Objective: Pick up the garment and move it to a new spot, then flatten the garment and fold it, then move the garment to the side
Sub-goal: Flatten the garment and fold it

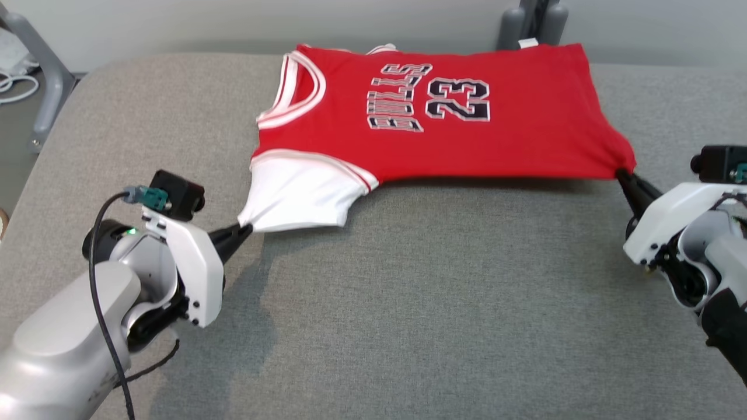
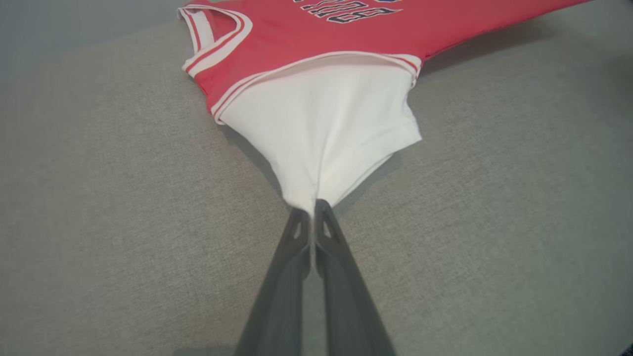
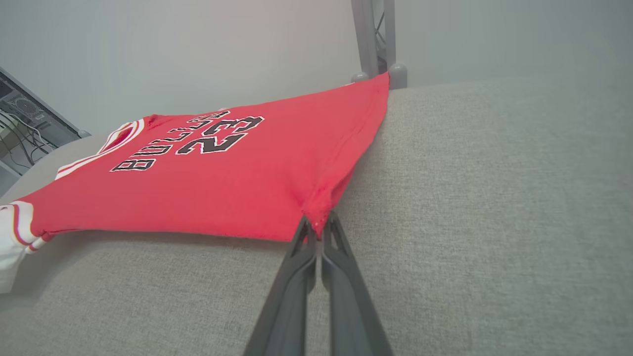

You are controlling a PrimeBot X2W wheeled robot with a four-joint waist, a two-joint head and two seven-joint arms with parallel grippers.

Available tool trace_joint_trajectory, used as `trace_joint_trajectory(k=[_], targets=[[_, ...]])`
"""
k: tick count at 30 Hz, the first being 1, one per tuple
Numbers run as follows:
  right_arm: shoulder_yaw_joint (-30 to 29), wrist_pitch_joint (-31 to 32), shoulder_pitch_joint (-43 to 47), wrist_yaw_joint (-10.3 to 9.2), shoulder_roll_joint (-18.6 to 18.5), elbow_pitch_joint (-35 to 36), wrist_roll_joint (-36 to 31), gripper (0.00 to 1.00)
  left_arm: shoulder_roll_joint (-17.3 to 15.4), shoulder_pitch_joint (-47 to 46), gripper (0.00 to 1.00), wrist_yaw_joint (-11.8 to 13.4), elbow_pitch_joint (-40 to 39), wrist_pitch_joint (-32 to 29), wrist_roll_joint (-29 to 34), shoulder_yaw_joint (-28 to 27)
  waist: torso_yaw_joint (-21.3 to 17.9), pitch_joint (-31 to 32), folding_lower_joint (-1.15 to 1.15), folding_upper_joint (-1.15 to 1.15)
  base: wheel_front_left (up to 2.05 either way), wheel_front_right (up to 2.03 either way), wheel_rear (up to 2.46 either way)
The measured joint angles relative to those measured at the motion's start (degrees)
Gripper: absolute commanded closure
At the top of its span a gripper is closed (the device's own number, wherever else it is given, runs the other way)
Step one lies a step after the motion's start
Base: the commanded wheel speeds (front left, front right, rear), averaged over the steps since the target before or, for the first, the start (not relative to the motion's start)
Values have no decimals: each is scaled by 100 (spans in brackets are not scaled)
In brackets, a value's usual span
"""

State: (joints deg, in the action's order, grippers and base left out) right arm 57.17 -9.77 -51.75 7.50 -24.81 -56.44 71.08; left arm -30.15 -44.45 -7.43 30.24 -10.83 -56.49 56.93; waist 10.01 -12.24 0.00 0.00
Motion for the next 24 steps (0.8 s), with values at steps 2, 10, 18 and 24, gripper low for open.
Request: trace_joint_trajectory(k=[2, 10, 18, 24], targets=[[65, 109, 111, 0, -5, -2, 101, 100, -144, 96, 100, -1, -169, -65, -74, 104, -21, 104, 0, 0, 0, 0, 0], [287, 617, 587, 0, -147, 278, 582, 100, -733, 475, 100, 0, -1010, -389, -381, 622, -126, 533, 0, 0, 0, 0, 0], [448, 1310, 1048, 0, -538, 800, 1100, 100, -1101, 792, 100, 0, -1693, -771, -1001, 816, -201, 807, 0, 0, 0, 0, 0], [426, 1959, 1345, 0, -735, 1155, 1603, 100, -1363, 1137, 100, 0, -2226, -1199, -1730, 859, -274, 1025, 0, 0, 0, 0, 0]])
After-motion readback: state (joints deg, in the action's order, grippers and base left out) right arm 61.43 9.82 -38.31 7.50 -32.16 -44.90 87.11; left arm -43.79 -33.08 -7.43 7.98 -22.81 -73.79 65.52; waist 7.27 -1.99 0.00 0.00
